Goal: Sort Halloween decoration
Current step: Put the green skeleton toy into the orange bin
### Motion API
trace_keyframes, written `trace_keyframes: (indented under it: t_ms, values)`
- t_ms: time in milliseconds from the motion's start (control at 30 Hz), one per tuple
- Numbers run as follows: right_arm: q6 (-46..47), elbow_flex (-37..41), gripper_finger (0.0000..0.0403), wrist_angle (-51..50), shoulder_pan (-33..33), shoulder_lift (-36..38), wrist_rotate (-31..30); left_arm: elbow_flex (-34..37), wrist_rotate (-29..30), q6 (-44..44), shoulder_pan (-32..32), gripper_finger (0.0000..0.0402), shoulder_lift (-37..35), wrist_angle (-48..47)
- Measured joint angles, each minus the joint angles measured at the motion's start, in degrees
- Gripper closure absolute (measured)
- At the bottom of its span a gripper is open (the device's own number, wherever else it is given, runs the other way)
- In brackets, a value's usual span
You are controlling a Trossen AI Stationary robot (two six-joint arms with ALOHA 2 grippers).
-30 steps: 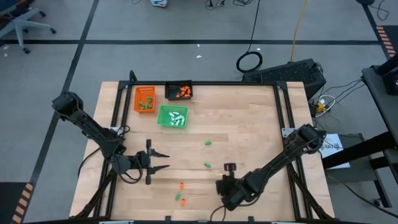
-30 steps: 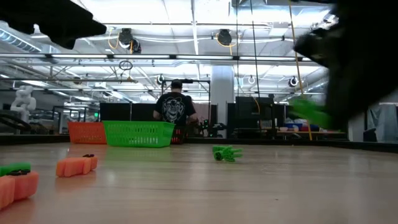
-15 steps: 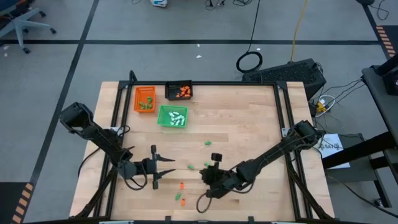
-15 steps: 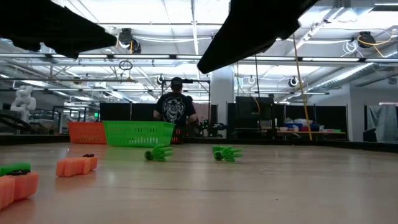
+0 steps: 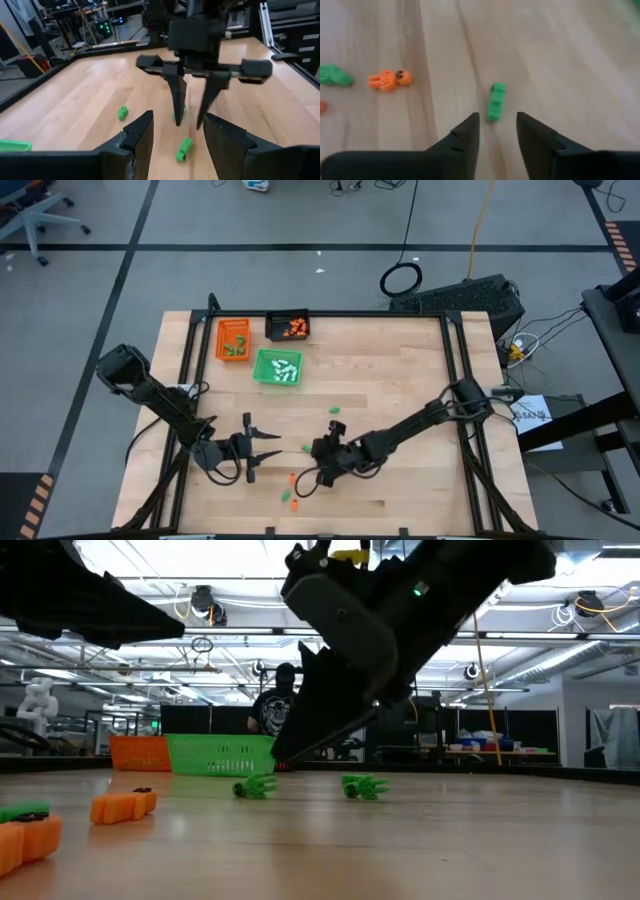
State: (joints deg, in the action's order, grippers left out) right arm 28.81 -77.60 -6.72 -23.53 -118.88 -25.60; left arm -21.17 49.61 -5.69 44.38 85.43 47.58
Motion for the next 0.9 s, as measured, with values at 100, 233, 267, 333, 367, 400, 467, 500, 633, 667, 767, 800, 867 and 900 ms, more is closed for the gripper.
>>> trace_keyframes:
  t_ms: [100,233,267,333,367,400,467,500,633,667,767,800,867,900]
  values:
    - [0.02,-0.02,0.0264,1.84,-0.05,-1.64,0.24,0.0,0.0,-0.99,0.0,0.023,0.0,-0.68]
    - [-1.43,-0.02,0.0243,5.27,0.02,-3.82,-0.06,0.0,-0.03,-1.42,0.0,0.023,0.0,-0.69]
    - [-1.65,-0.02,0.024,5.91,0.17,-4.23,-0.56,0.0,-0.02,-1.42,0.0,0.023,0.0,-0.67]
    - [-0.92,-0.02,0.0239,6.13,0.35,-4.79,-2.02,0.0,-0.03,-1.42,0.0,0.023,0.0,-0.65]
    - [-0.81,-0.02,0.024,6.09,0.46,-4.82,-2.34,0.0,-0.05,-1.43,0.0,0.023,0.0,-0.62]
    - [-0.81,-0.02,0.0242,5.89,0.55,-4.79,-2.58,0.0,-0.04,-1.44,0.0,0.023,0.0,-0.62]
    - [-0.76,-0.02,0.0253,5.73,0.7,-4.79,-2.72,0.0,-0.05,-1.42,0.0,0.023,0.0,-0.62]
    - [-0.77,-0.02,0.0261,5.79,0.7,-4.79,-2.73,0.0,-0.05,-1.42,0.0,0.023,0.0,-0.62]
    - [-0.18,-0.02,0.0315,5.62,0.65,-4.79,-2.71,0.0,-0.05,-1.5,0.0,0.023,0.0,-0.9]
    - [-0.04,-0.02,0.0332,5.6,0.68,-4.79,-2.69,0.0,-0.07,-1.53,0.0,0.023,0.0,-0.95]
    - [-0.55,-0.02,0.0383,5.62,0.64,-4.79,-2.67,0.0,-0.19,-1.53,0.0,0.023,0.0,-1.1]
    - [-0.96,-0.02,0.0391,5.67,0.56,-4.79,-2.65,0.0,-0.37,-1.54,0.0,0.023,-0.01,-1.11]
    - [-0.8,-0.02,0.0391,5.66,0.33,-4.79,-2.65,0.0,-0.88,-1.56,0.0,0.023,-0.01,-1.15]
    - [-0.77,-0.02,0.0388,5.66,0.22,-4.79,-2.4,0.0,-1.48,-1.57,0.0,0.023,-0.02,-1.15]
